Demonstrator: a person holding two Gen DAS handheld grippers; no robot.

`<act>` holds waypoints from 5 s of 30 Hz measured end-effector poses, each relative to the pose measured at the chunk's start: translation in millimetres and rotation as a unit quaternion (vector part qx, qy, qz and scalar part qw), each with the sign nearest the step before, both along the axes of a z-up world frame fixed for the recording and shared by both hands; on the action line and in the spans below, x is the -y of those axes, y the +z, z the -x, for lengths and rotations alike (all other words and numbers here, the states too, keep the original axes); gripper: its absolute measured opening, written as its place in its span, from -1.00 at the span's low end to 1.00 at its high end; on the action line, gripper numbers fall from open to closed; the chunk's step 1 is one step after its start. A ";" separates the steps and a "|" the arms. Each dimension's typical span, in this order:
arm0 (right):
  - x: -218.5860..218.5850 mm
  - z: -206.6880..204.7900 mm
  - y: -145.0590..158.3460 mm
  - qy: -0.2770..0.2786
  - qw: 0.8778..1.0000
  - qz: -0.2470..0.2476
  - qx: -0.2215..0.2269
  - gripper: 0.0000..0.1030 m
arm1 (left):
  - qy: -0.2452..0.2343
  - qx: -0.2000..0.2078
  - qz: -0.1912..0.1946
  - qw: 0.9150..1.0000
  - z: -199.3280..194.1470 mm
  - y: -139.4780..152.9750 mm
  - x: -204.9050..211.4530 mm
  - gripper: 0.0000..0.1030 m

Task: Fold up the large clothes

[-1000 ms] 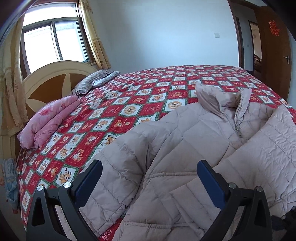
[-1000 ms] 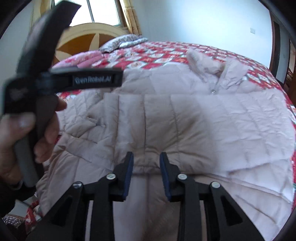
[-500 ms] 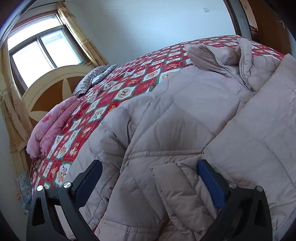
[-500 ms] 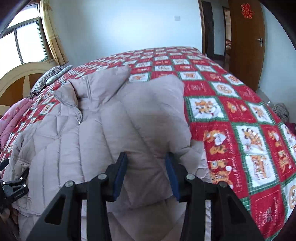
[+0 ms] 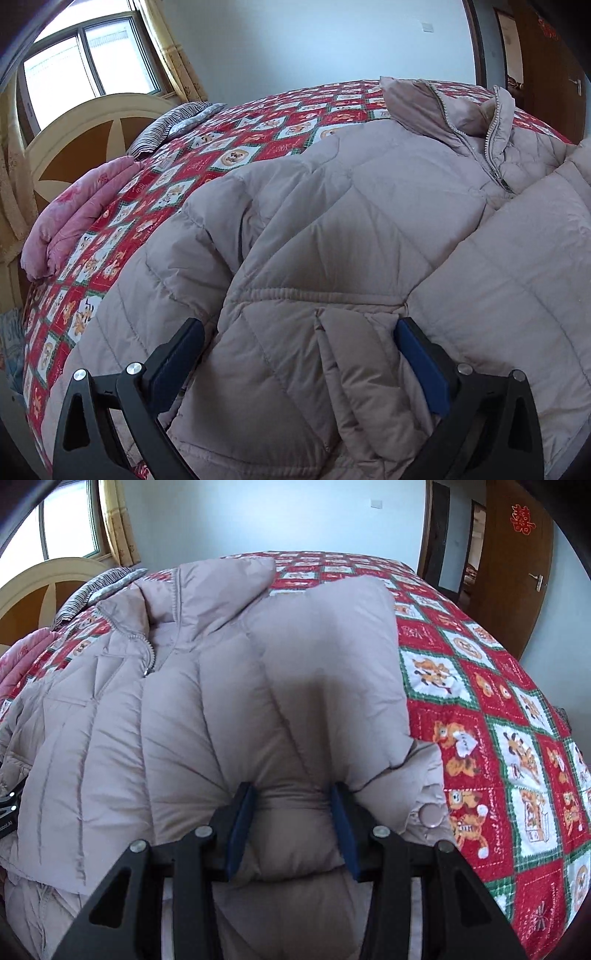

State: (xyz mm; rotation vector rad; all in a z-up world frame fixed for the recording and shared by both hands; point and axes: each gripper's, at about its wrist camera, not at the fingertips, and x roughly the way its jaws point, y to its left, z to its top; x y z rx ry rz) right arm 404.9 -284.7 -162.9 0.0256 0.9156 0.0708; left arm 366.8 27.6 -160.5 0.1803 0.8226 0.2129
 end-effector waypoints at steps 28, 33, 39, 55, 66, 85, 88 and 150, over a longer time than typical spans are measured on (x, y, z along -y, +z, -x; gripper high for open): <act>-93.5 14.1 -14.7 0.038 0.998 0.034 0.027 0.19 | -0.016 0.017 0.089 0.996 36.9 40.1 -50.1 0.98; -95.8 15.1 -14.9 0.037 0.998 0.039 0.031 0.20 | 0.028 0.022 0.025 0.999 88.3 52.6 -118.3 0.98; -97.1 16.0 -14.3 0.037 0.998 0.045 0.035 0.20 | 0.135 -0.001 -0.006 0.991 139.3 35.8 -215.4 0.98; -98.7 20.0 -12.6 0.032 0.997 0.055 0.046 0.21 | 0.182 -0.021 0.136 0.974 148.8 7.0 -256.2 -0.24; -100.2 20.4 -6.9 0.035 0.997 0.066 0.037 0.21 | 0.116 0.075 0.054 0.989 150.3 90.7 -214.1 -0.69; -23.6 91.2 12.8 -0.026 0.998 0.030 0.056 0.38 | -0.170 0.131 0.080 0.973 68.5 177.6 49.7 -0.70; -17.5 95.9 4.1 -0.034 0.998 0.018 0.055 0.39 | -0.191 0.116 0.090 0.971 57.7 163.4 84.9 -0.70; -51.3 28.0 66.3 -0.007 0.996 -0.051 0.067 0.22 | -0.042 0.022 0.078 0.996 -66.2 59.3 -2.7 0.71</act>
